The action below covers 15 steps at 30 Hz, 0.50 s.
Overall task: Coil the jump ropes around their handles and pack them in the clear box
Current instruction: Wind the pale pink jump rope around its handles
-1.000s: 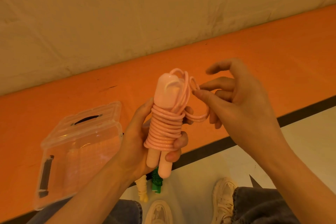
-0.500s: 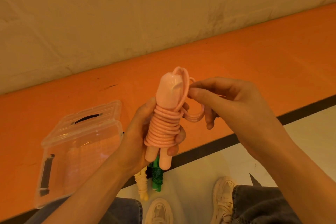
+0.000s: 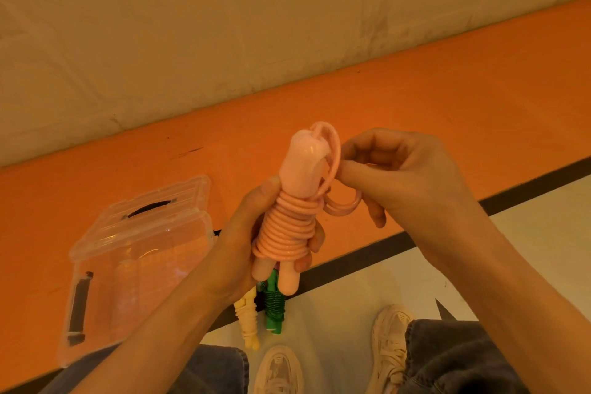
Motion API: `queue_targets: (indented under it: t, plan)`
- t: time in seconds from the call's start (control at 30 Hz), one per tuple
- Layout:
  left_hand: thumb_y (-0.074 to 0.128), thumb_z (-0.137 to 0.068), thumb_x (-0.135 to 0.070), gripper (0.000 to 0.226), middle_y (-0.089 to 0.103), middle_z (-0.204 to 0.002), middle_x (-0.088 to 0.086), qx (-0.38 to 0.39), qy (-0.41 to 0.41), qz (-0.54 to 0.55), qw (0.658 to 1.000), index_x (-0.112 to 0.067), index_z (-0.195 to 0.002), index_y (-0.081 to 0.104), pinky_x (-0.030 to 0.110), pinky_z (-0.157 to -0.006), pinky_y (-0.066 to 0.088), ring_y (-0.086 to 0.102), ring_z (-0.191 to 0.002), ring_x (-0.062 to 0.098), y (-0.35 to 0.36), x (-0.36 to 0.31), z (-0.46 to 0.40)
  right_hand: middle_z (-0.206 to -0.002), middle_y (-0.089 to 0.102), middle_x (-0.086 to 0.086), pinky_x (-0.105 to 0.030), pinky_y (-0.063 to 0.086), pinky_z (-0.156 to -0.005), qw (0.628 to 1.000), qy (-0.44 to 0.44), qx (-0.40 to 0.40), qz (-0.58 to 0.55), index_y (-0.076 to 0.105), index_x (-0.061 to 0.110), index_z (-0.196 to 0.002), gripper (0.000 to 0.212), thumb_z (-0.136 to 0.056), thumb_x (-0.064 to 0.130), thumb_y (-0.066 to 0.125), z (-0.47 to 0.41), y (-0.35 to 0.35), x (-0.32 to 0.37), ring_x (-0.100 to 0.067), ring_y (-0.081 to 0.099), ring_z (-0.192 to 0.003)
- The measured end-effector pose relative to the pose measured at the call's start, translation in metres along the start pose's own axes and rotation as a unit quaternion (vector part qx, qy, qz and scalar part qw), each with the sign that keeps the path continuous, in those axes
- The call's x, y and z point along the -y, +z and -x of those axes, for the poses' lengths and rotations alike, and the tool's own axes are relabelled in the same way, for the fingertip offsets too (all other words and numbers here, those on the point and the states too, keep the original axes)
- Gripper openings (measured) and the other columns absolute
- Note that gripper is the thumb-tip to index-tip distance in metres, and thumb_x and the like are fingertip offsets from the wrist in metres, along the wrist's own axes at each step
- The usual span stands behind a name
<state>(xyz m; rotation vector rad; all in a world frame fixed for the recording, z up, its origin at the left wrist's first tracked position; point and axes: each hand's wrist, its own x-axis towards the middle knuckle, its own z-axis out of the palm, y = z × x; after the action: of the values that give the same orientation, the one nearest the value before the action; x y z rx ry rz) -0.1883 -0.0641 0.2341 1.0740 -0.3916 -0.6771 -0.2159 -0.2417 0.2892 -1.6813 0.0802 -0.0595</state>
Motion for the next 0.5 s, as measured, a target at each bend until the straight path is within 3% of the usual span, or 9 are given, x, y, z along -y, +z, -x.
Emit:
queue_targets:
  t: [0.13, 0.27, 0.37, 0.5]
  plan:
    - [0.069, -0.075, -0.057, 0.056, 0.055, -0.085, 0.016, -0.019, 0.002, 0.066, 0.998, -0.008, -0.1, 0.068, 0.025, -0.044, 0.045, 0.054, -0.058, 0.02, -0.0002, -0.0017, -0.002, -0.054, 0.059, -0.002, -0.024, 0.036, -0.037, 0.999, -0.007, 0.021, -0.028, 0.065, 0.0, -0.082, 0.01, -0.076, 0.007, 0.066, 0.0021, 0.001, 0.0026, -0.014, 0.038, -0.036]
    - [0.065, -0.076, -0.062, 0.051, 0.061, -0.077, 0.011, -0.009, -0.01, 0.015, 1.0, -0.014, -0.094, 0.07, 0.024, -0.046, 0.045, 0.049, -0.057, 0.021, -0.001, -0.0027, -0.0011, -0.066, 0.065, -0.015, -0.026, 0.043, -0.041, 0.999, -0.023, 0.038, -0.011, 0.063, 0.004, -0.088, 0.013, -0.077, 0.011, 0.067, 0.0035, -0.0003, 0.0024, -0.019, 0.046, -0.039]
    - [0.062, -0.077, -0.063, 0.049, 0.061, -0.07, 0.007, -0.008, -0.013, -0.008, 1.0, -0.017, -0.09, 0.07, 0.024, -0.047, 0.045, 0.049, -0.056, 0.021, -0.0005, -0.0029, -0.0001, -0.075, 0.069, -0.009, -0.027, 0.048, -0.043, 0.999, -0.015, 0.04, -0.01, 0.058, 0.011, -0.1, 0.023, -0.079, 0.016, 0.067, 0.0028, -0.0008, 0.0019, -0.018, 0.053, -0.043]
    - [0.063, -0.077, -0.063, 0.05, 0.06, -0.07, 0.007, -0.011, -0.021, 0.006, 1.0, -0.016, -0.092, 0.069, 0.024, -0.048, 0.045, 0.047, -0.056, 0.022, -0.0005, -0.0021, -0.0004, -0.079, 0.072, -0.001, -0.025, 0.053, -0.048, 0.999, -0.029, 0.031, 0.018, 0.067, 0.013, -0.098, 0.014, -0.084, 0.011, 0.067, 0.003, -0.0012, 0.0016, -0.014, 0.057, -0.045]
